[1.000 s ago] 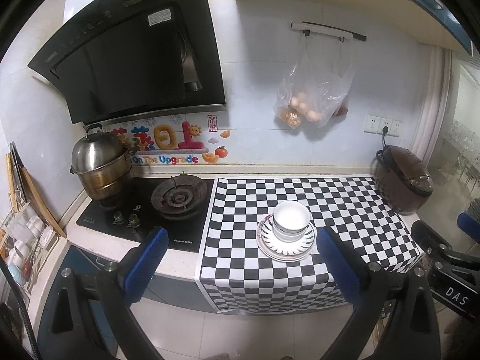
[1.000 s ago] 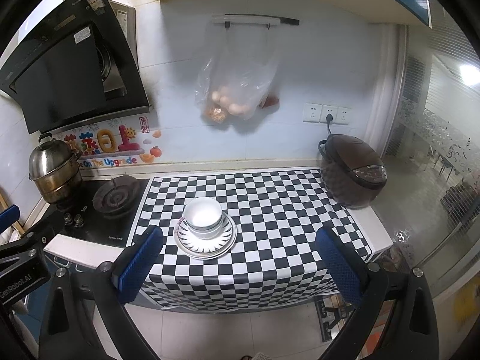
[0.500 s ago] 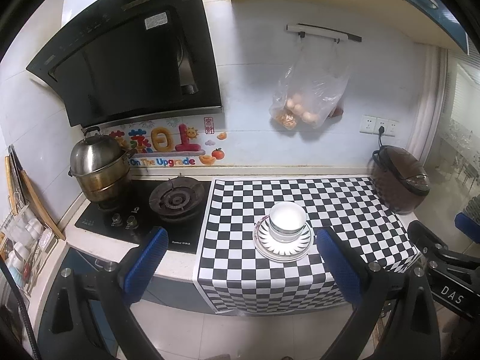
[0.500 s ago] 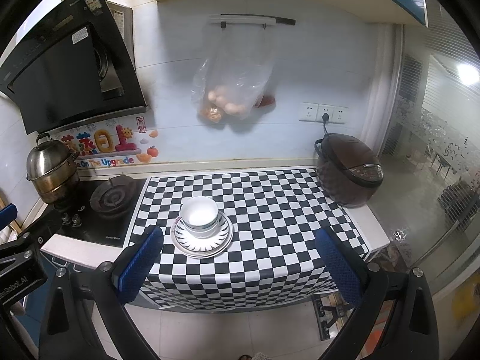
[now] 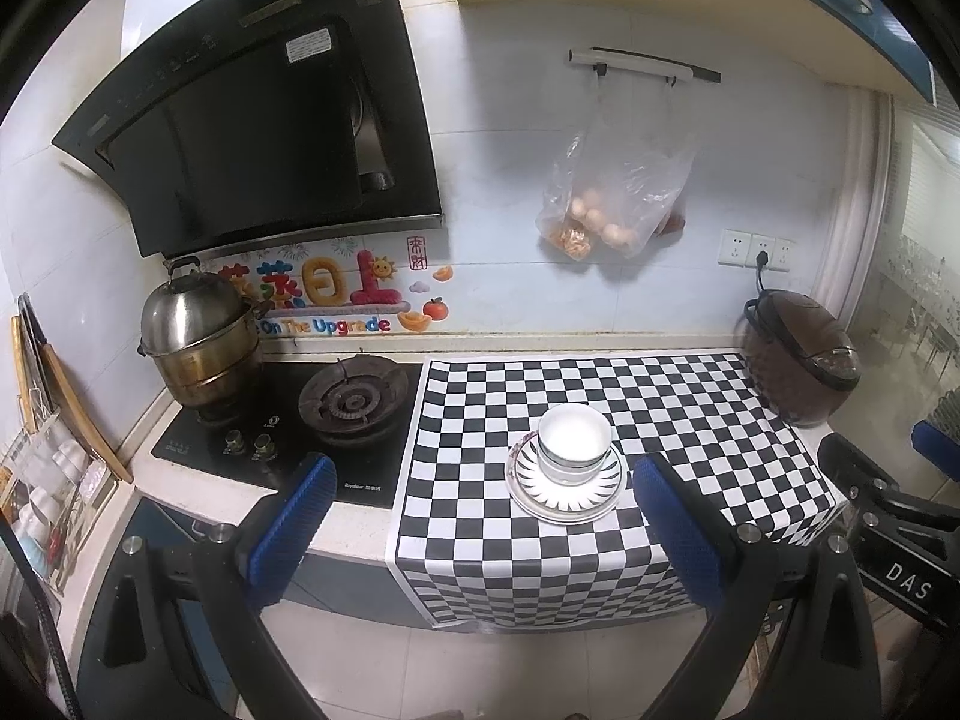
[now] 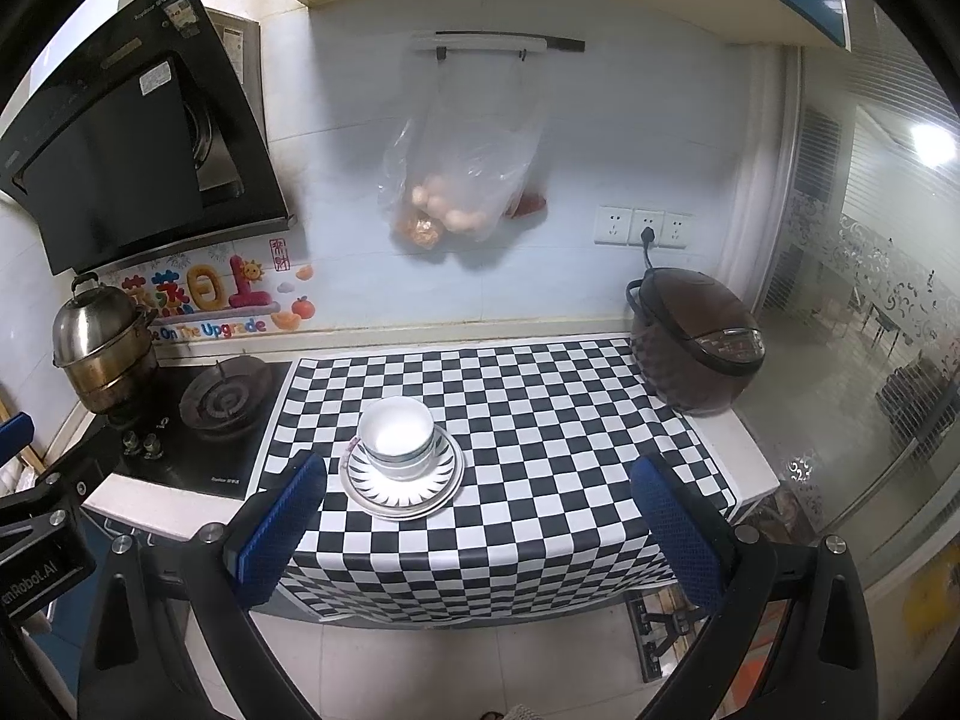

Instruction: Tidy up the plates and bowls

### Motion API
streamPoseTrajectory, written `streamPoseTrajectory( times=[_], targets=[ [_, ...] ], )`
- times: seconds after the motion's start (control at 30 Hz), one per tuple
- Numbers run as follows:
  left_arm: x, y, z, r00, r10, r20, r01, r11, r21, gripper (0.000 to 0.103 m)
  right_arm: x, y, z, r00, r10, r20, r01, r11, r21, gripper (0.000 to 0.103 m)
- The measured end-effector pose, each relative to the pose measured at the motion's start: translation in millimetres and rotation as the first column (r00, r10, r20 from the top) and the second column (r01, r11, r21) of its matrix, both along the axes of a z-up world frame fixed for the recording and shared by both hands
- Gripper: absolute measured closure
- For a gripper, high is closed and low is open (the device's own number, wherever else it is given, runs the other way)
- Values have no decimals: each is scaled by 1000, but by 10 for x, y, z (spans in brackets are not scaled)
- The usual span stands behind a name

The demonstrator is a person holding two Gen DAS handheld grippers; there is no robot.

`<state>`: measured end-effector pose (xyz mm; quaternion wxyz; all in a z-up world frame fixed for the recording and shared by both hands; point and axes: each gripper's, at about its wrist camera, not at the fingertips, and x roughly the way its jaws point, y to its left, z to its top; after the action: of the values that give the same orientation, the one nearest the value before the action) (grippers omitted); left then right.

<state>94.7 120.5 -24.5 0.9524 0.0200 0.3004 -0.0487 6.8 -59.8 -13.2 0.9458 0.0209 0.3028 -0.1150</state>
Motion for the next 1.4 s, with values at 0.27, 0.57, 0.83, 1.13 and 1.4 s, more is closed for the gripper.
streamPoseTrajectory(
  times=[0.27,0.57,0.83,1.13,1.4],
  targets=[
    [-14,3,-17,1000,1,-6,-1,1000,-7,1,-4,28,14,1000,1,-1,-1,1000,-2,0],
    [-3,15,-29,1000,2,-8,-2,1000,-6,1,15,70,17,1000,9,-4,-9,1000,0,0],
    [5,29,-35,1000,7,-9,-7,1000,-6,1,31,78,11,1000,9,0,-9,1000,0,0],
    [-24,36,-55,1000,25,-6,-25,1000,-1,1,49,99,4,1000,16,-3,-16,1000,-2,0],
    [-44,32,-42,1000,31,0,-31,1000,6,1,57,98,5,1000,18,-4,-18,1000,-1,0]
  ],
)
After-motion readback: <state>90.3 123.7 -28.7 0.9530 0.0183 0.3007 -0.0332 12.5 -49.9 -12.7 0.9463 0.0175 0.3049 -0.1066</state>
